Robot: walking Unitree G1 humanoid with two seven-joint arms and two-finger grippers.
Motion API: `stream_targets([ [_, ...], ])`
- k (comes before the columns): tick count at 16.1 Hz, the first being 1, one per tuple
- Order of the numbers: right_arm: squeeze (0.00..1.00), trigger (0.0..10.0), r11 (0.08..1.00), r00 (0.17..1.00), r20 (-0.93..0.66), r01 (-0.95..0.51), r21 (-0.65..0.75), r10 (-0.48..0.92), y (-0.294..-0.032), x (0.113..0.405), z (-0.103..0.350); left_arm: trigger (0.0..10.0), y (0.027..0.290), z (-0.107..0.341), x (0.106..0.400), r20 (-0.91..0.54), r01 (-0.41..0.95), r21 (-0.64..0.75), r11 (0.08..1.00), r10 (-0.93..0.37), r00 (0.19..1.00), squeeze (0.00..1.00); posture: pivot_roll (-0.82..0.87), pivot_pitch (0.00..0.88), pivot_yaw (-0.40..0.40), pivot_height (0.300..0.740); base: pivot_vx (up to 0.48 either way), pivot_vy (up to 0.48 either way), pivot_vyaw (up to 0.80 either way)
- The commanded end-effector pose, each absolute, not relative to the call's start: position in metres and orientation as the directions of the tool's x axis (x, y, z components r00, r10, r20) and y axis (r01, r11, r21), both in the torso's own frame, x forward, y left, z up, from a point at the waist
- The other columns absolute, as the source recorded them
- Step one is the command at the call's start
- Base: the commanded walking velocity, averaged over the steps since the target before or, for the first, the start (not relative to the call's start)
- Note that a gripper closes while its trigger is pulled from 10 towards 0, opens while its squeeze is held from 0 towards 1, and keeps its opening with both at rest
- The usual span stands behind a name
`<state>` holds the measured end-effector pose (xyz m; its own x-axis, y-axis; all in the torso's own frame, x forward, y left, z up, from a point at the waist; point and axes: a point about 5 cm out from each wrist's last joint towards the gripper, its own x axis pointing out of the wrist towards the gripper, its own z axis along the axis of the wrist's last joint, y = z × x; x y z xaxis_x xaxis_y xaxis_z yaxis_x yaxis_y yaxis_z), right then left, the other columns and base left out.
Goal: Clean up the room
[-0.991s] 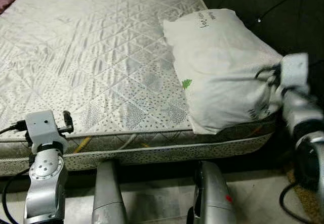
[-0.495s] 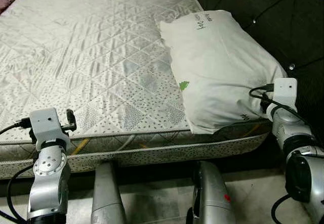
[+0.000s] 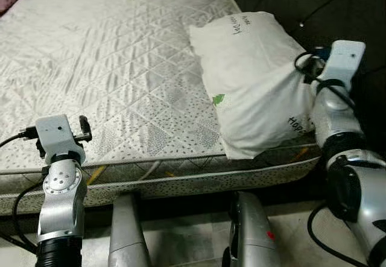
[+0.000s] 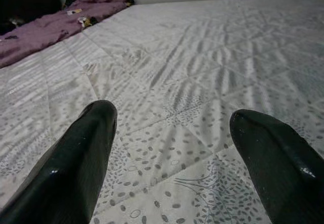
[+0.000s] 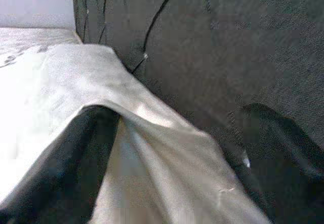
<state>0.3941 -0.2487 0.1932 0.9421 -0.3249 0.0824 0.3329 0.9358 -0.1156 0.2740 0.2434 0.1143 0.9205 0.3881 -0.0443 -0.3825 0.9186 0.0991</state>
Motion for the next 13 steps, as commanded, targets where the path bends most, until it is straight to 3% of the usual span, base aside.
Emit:
stream_targets([
  [1, 1.0, 10.0, 0.953, 0.963, 0.095, 0.263, -0.15, -0.251, -0.232, 0.396, 0.19, 10.0, 0.245, 0.114, 0.277, -0.041, -0.392, 0.097, 0.915, 0.397, 0.917, 0.0, -0.03, 0.0, 0.004, 0.512, 0.0, 0.0, 0.0],
  [5, 1.0, 10.0, 0.963, 0.985, -0.057, 0.144, -0.229, -0.161, -0.225, 0.374, 0.132, 10.0, 0.244, 0.111, 0.281, -0.04, -0.394, 0.088, 0.915, 0.399, 0.916, 0.0, -0.05, 0.0, 0.002, 0.512, 0.0, 0.0, 0.0],
  [8, 1.0, 10.0, 0.957, 0.904, -0.328, 0.223, -0.188, -0.275, -0.248, 0.339, 0.073, 10.0, 0.244, 0.11, 0.286, -0.036, -0.397, 0.08, 0.914, 0.4, 0.916, 0.0, -0.05, 0.0, 0.002, 0.512, 0.0, 0.0, 0.0],
  [11, 1.0, 10.0, 0.941, 0.891, -0.304, 0.313, -0.129, -0.338, -0.25, 0.338, 0.078, 10.0, 0.246, 0.111, 0.289, -0.028, -0.404, 0.076, 0.912, 0.407, 0.913, 0.0, -0.06, 0.0, 0.006, 0.512, 0.0, 0.0, 0.0],
  [13, 1.0, 10.0, 0.928, 0.925, -0.1, 0.357, -0.103, -0.367, -0.242, 0.352, 0.115, 10.0, 0.247, 0.115, 0.292, -0.004, -0.409, 0.073, 0.909, 0.411, 0.912, 0.0, -0.06, 0.0, 0.008, 0.512, 0.0, 0.0, 0.0],
])
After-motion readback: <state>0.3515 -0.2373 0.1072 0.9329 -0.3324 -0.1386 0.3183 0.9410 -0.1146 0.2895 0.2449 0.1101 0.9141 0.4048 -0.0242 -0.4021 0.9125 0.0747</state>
